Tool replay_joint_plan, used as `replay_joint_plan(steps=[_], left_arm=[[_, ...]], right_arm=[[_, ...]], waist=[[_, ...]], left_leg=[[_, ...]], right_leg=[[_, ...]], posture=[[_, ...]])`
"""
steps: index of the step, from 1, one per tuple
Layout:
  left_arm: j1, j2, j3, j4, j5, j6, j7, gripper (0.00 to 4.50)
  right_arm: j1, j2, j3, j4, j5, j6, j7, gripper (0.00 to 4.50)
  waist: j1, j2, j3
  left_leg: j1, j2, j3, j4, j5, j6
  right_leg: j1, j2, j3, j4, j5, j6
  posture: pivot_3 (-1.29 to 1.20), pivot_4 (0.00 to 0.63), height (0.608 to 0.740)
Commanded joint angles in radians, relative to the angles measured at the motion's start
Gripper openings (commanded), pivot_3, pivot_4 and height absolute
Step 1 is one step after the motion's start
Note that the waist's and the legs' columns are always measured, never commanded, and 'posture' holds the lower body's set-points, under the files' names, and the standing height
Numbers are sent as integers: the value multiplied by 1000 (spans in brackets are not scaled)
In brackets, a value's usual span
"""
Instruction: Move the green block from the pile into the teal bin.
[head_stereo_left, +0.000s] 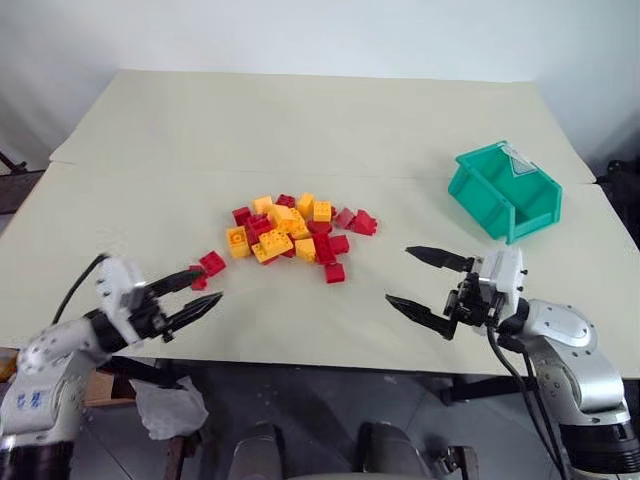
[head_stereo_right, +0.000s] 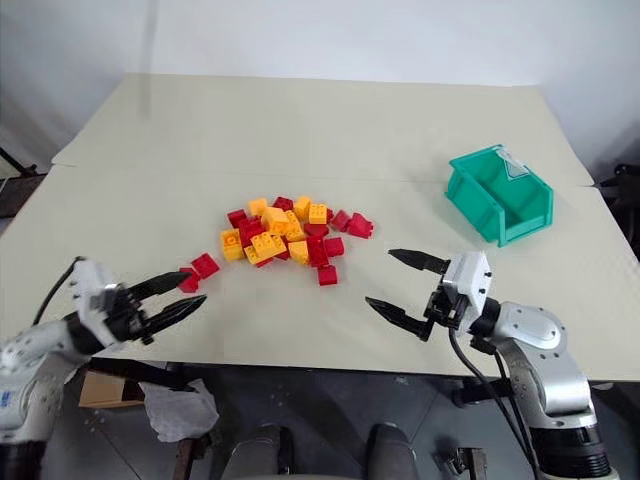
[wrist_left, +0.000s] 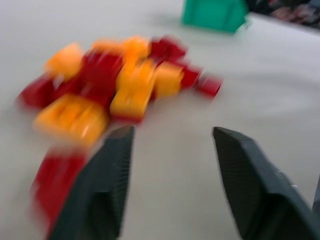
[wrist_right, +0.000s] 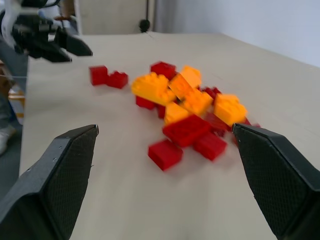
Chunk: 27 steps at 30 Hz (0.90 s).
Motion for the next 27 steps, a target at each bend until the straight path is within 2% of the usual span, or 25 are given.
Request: replay_joint_plan(steps=[1,6,11,15,21,27], left_arm=[[-120,2,-144,26,56,30,-56,1505],[-311,-79,-299,189,188,-10,-37,12],[-444,-175,-284,379,263,-82,77,12],[-534,-214,-246,526,306,-151,171,12],[-650,-228,-178,754,353,-256,303,12],[-663,-201,-158,835,368,-297,292,12]], right_arm=[[21,-16,-51,-25,-7,-31,-15,4500],[45,-5,-65,-63,-18,-39,-54,4500],[84,2,-77,-108,-24,-41,-97,4500],[107,7,-78,-132,-27,-41,-121,4500],[114,12,-66,-147,-32,-42,-145,4500],[99,16,-53,-147,-34,-39,-151,4500]], waist=[[-3,0,0],[-5,0,0],[2,0,0],[7,0,0],[8,-1,0],[2,-1,0]], left_leg=[[0,0,0,0,0,0],[0,0,1,0,0,0],[0,-1,0,1,0,0],[-1,-1,0,1,0,0],[-1,-1,0,2,0,0],[0,-1,0,2,0,0]], right_leg=[[0,0,0,0,0,0],[0,0,0,-1,0,0],[0,0,0,-1,0,0],[0,0,0,-2,0,1],[0,0,0,-2,0,1],[2,0,0,-1,0,1]], posture=[[0,150,740],[0,150,740],[0,150,740],[0,150,740],[0,150,740],[0,150,740]])
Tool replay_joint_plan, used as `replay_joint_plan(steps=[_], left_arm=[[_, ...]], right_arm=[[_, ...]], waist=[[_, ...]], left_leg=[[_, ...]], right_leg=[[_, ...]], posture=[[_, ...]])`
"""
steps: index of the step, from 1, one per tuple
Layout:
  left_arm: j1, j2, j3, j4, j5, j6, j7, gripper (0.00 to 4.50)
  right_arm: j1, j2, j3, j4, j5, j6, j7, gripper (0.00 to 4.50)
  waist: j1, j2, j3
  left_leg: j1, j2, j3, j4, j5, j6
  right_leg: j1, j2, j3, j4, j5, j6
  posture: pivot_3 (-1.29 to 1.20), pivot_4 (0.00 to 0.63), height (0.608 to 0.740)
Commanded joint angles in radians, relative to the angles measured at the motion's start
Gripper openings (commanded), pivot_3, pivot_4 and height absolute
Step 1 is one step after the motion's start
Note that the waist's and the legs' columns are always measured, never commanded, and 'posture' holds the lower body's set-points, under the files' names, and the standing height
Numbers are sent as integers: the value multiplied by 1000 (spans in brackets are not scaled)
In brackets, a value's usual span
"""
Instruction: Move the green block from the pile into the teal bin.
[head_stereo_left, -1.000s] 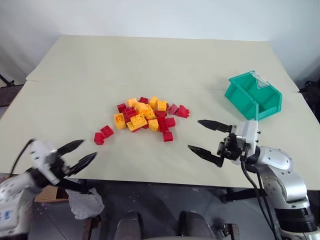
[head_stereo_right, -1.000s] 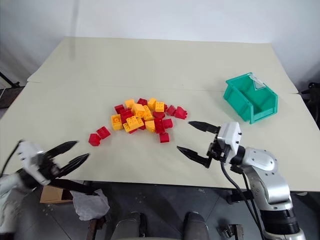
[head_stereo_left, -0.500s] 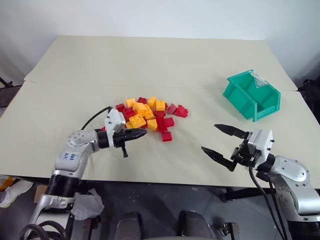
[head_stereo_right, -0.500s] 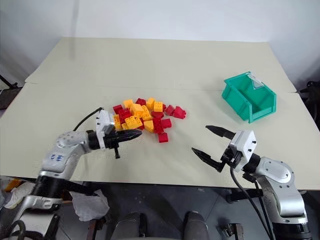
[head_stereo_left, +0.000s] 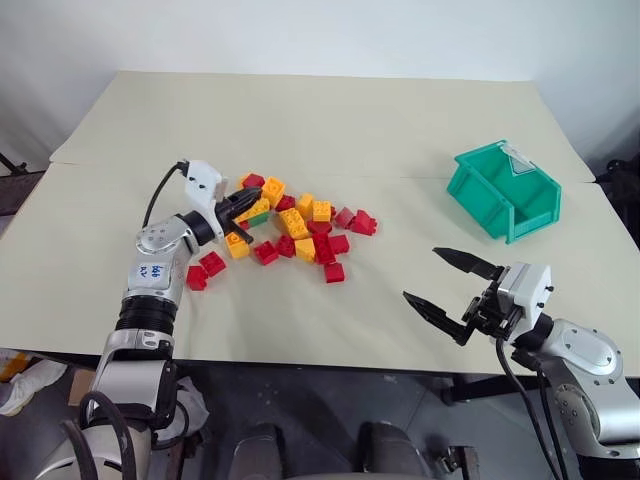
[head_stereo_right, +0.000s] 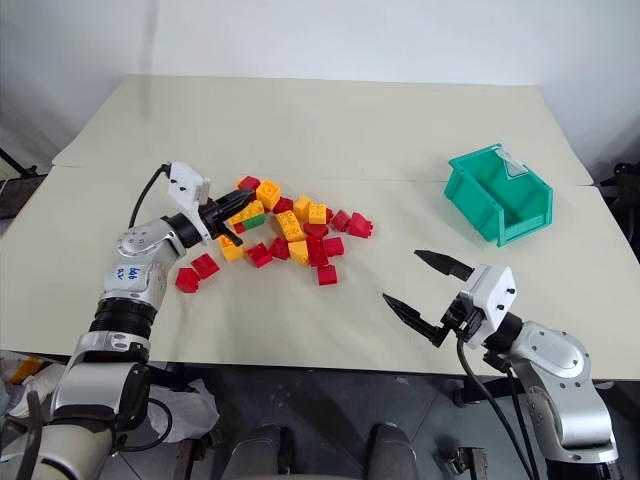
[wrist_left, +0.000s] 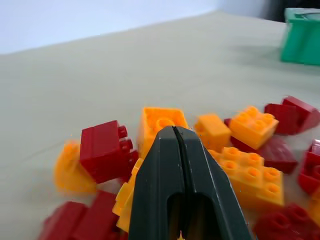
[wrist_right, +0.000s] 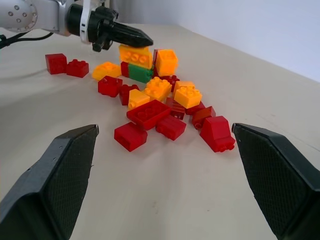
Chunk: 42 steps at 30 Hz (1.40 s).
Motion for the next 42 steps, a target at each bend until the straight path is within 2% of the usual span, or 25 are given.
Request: replay_joint_plan(steps=[1,8,15,18,27,30,35,42], left_arm=[[17,23,21,34,9,1,-10,12],[94,127,-5,-42,8,22,-195,12],[273,217,-57,-309,-82,148,-477,12],[330,246,-45,-399,-117,212,-516,12],[372,242,173,-464,-314,343,-452,12],[422,265,276,-396,-292,275,-394,613],[583,304,426,-339,-258,150,-334,2110],[683,280,458,-429,-282,142,-296,4345]], right_arm=[[-6,4,-9,-33,6,-18,-6,4500],[-16,6,5,-33,6,-14,-9,4500],[-20,16,25,-27,1,-14,-8,4500],[-20,18,27,-29,-1,-13,-9,4500],[-18,21,26,-33,1,-14,-9,4500],[-33,15,13,-28,10,-14,-8,4500],[-92,6,8,-12,20,-4,0,4500],[-124,5,23,2,23,5,21,4500]], waist=[[0,0,0],[-1,0,0],[3,1,0],[3,1,0],[0,0,0],[-5,0,0],[-30,0,0],[-16,-1,-1]], left_leg=[[0,0,0,0,0,0],[1,0,0,-1,0,0],[2,0,0,-1,0,0],[2,0,0,-1,0,0],[1,1,0,-1,0,0],[1,1,0,-1,0,0],[2,1,1,-2,0,0],[1,1,0,-1,0,0]], right_leg=[[0,0,0,0,0,0],[0,0,0,1,0,0],[1,0,0,1,0,0],[0,0,0,2,0,0],[0,0,0,2,0,0],[0,0,0,2,0,0],[-1,0,0,2,0,0],[0,0,0,2,0,0]], posture=[[0,150,740],[0,150,740],[0,150,740],[0,150,740],[0,150,740],[0,150,740],[0,150,740],[0,150,740]])
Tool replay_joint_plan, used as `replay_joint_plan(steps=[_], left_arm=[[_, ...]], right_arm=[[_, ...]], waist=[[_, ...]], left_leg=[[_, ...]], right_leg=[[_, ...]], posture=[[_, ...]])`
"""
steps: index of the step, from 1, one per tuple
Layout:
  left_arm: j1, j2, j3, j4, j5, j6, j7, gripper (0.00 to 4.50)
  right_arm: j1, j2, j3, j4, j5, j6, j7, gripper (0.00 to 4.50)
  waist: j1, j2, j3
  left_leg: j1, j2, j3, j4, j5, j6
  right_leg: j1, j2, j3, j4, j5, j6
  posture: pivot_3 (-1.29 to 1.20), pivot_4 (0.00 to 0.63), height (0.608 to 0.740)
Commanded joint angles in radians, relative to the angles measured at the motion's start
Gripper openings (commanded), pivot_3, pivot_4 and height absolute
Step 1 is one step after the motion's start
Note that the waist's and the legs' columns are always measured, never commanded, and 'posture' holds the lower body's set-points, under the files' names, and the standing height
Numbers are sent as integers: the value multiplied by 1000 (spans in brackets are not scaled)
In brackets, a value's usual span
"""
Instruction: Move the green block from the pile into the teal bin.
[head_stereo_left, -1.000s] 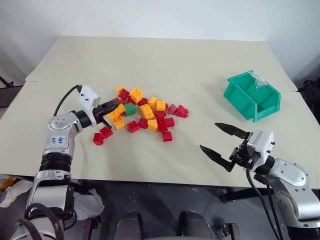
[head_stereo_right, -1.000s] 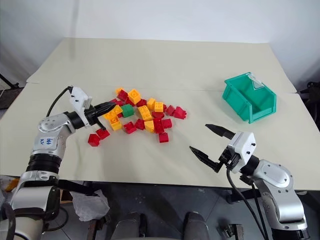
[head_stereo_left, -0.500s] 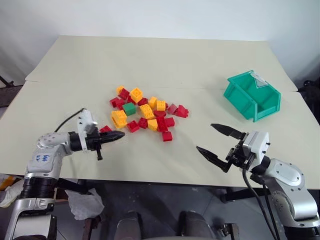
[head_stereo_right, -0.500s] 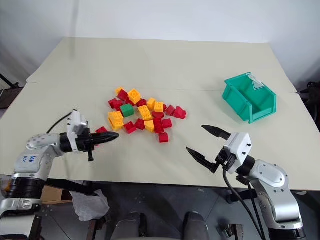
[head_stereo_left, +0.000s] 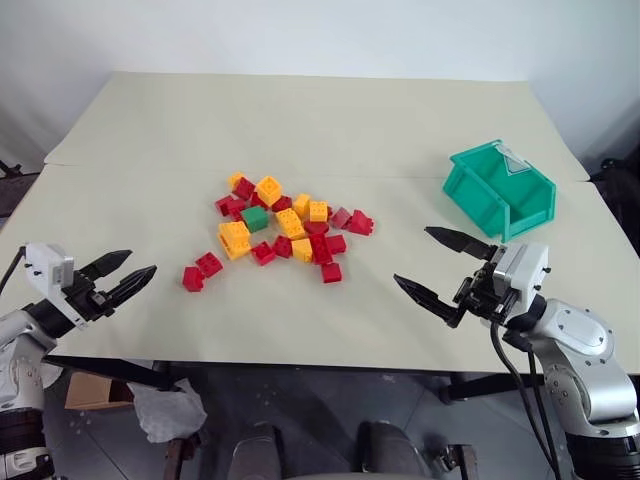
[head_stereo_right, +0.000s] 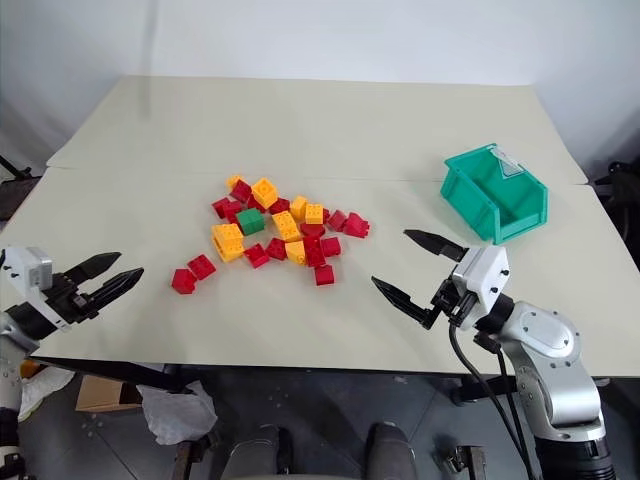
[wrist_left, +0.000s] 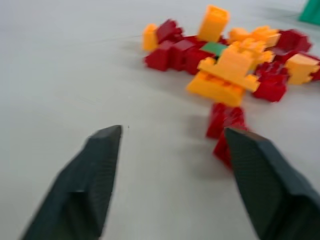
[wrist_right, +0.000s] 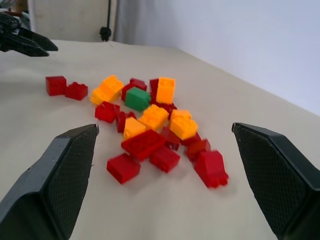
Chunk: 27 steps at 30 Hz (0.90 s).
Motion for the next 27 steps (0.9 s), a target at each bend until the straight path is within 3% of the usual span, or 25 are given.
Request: replay_joint_plan(steps=[1,6,10,14,18,27], left_arm=[[19,-12,6,-96,-25,-8,11,4489],[-109,-14,-134,-173,2,77,28,4489],[-377,-15,-336,-86,117,177,56,4489],[-663,-59,-511,152,268,168,62,4489],[-881,-137,-611,450,393,99,92,4489],[-1044,-180,-750,787,587,-36,39,4489]], right_arm=[[-2,-8,-9,1,16,-1,13,4500],[-1,-8,-9,11,20,0,22,4500],[-6,-4,0,14,17,1,25,4500],[-7,4,3,9,13,-1,13,4500],[9,15,4,-6,2,-8,-12,4500],[69,32,-10,-69,-19,-15,-83,4500]], waist=[[0,0,0],[2,0,0],[7,-1,0],[7,-1,-1],[1,-1,0],[-4,-2,0]], left_leg=[[0,0,0,0,0,0],[0,0,0,0,0,0],[0,0,0,1,0,0],[-1,-1,1,0,0,-1],[-1,-1,1,-1,0,-1],[-2,-2,1,-3,0,-1]], right_leg=[[0,0,0,0,0,0],[0,0,0,0,0,0],[0,0,0,0,0,0],[0,0,0,0,0,0],[-1,0,0,-2,0,0],[-1,0,-1,-6,0,1]], posture=[[0,150,740],[0,150,740],[0,150,740],[0,150,740],[0,150,740],[0,150,740]])
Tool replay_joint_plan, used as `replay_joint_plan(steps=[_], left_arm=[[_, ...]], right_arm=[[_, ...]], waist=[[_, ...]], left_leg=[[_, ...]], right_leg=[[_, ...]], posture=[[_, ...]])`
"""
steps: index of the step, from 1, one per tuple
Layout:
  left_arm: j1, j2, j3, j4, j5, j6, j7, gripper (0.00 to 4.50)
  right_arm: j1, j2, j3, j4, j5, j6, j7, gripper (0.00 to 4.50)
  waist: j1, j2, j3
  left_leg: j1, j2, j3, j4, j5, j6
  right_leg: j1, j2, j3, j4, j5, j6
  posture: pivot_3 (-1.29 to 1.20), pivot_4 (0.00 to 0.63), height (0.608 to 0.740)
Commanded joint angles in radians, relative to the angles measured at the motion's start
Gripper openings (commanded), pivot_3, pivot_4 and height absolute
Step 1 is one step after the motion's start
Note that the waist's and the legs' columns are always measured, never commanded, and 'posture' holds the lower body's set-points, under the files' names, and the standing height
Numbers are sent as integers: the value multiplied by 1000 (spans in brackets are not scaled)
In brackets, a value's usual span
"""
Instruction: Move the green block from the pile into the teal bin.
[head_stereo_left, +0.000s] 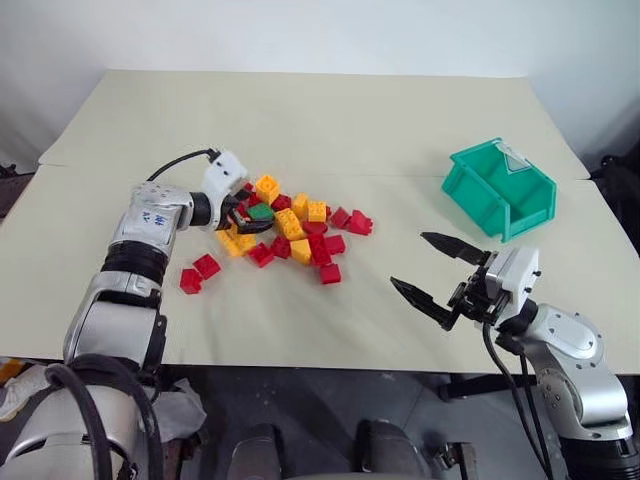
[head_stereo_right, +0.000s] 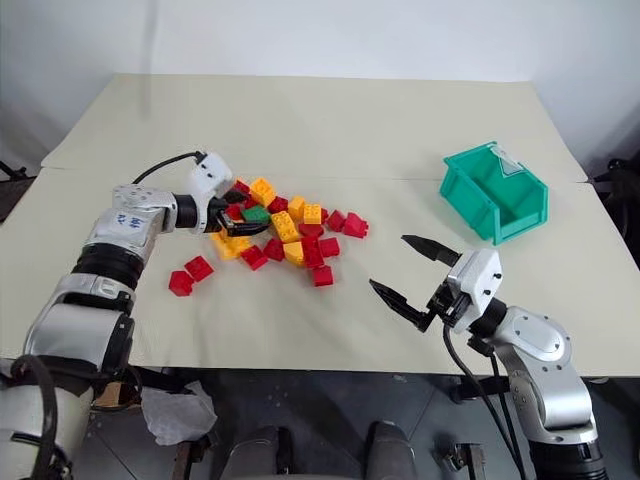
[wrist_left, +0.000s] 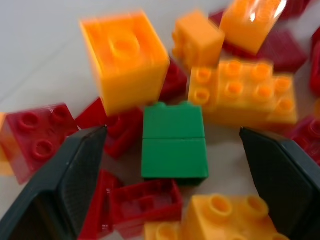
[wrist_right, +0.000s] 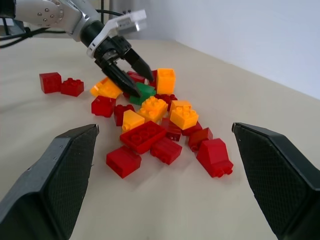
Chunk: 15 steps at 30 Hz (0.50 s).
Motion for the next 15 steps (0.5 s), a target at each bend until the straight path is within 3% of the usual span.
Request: replay_joint_plan(steps=[1,2,5,12,13,15], left_arm=[[-32,9,-23,72,55,-13,-39,4489],[-40,11,-28,84,66,-15,-54,4489],[-54,18,-50,105,104,-33,-92,3906],[-57,-4,-27,140,110,-57,-74,1686],[-58,-5,-23,140,107,-61,-75,1478],[-64,-2,-6,135,92,-65,-100,1469]], right_arm=[[19,8,-29,-60,0,-17,-33,4500],[22,9,-29,-64,-2,-17,-41,4500],[33,14,-24,-74,-9,-23,-56,4500],[40,19,-22,-77,-11,-33,-65,4500],[42,18,-24,-77,-10,-34,-64,4500],[47,16,-29,-79,-7,-36,-61,4500]], waist=[[-1,0,0],[-1,0,0],[-1,0,0],[-2,0,0],[-2,0,0],[-2,0,0]], left_leg=[[0,0,0,0,0,0],[0,0,0,0,0,0],[0,0,0,1,0,0],[1,0,0,1,0,0],[1,0,0,1,0,0],[1,0,0,1,0,0]], right_leg=[[0,0,0,0,0,0],[0,0,0,0,0,0],[0,0,0,0,0,0],[0,0,0,1,0,0],[0,0,0,1,0,0],[0,0,0,1,0,0]], posture=[[0,150,740],[0,150,740],[0,150,740],[0,150,740],[0,150,740],[0,150,740]])
